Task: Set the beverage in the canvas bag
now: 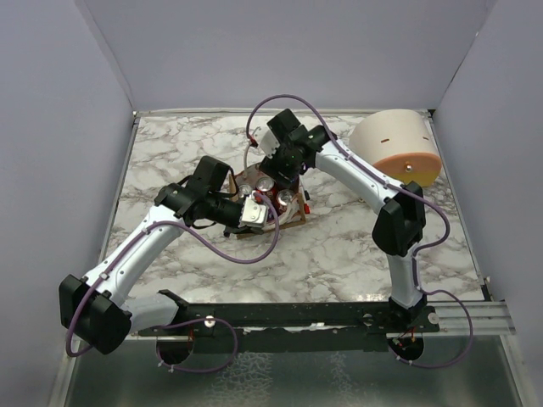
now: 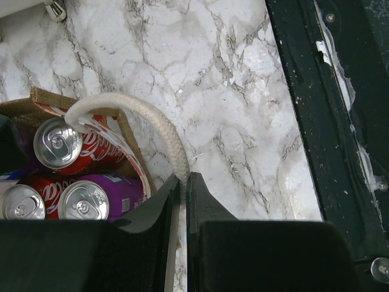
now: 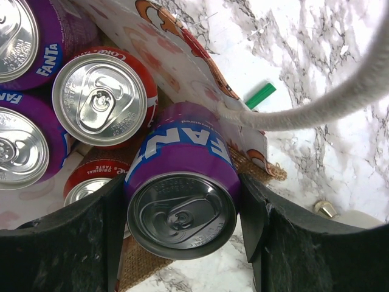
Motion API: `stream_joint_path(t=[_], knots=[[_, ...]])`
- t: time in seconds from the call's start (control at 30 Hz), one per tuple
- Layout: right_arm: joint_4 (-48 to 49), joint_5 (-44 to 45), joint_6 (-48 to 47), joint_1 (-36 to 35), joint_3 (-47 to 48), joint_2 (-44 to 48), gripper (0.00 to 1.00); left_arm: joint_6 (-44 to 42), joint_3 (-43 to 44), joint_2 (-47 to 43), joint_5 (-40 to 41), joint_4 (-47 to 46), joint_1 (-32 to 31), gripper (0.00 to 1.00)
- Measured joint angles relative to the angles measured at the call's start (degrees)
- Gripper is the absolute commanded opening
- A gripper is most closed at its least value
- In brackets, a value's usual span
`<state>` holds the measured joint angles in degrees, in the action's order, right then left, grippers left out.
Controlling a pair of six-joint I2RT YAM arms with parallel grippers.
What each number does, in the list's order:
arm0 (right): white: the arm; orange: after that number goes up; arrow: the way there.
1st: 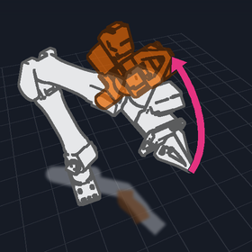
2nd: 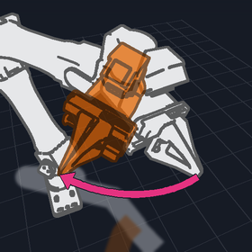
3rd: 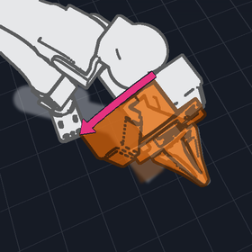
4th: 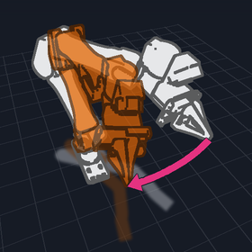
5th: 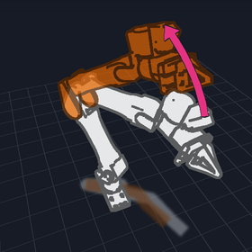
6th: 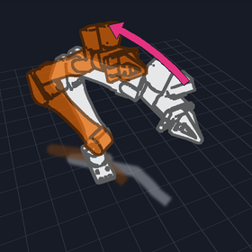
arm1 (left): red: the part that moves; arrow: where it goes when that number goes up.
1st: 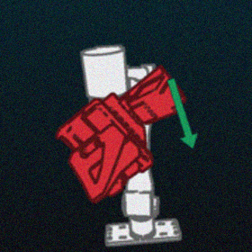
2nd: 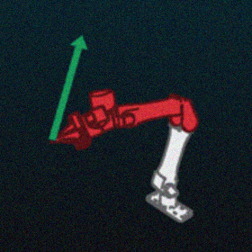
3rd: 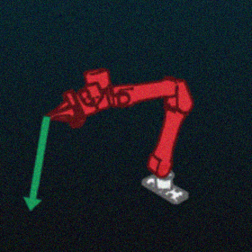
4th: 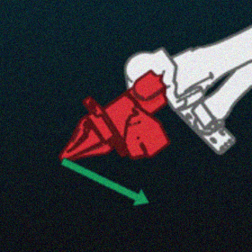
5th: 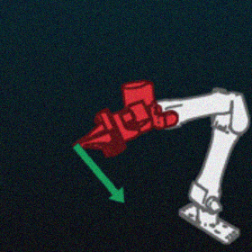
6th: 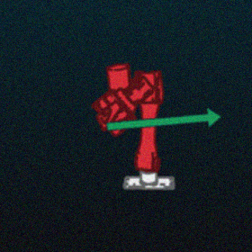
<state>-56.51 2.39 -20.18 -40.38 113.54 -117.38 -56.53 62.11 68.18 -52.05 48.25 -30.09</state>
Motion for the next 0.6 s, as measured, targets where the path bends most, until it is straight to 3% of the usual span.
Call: stream_joint_path(t=[0.6], knots=[[1.6,-2.1,-1.5,0.4,-1.6,-2.0,0.39,-0.9,-0.5,-0.7,0.2,0.0,0.0,0.0]])
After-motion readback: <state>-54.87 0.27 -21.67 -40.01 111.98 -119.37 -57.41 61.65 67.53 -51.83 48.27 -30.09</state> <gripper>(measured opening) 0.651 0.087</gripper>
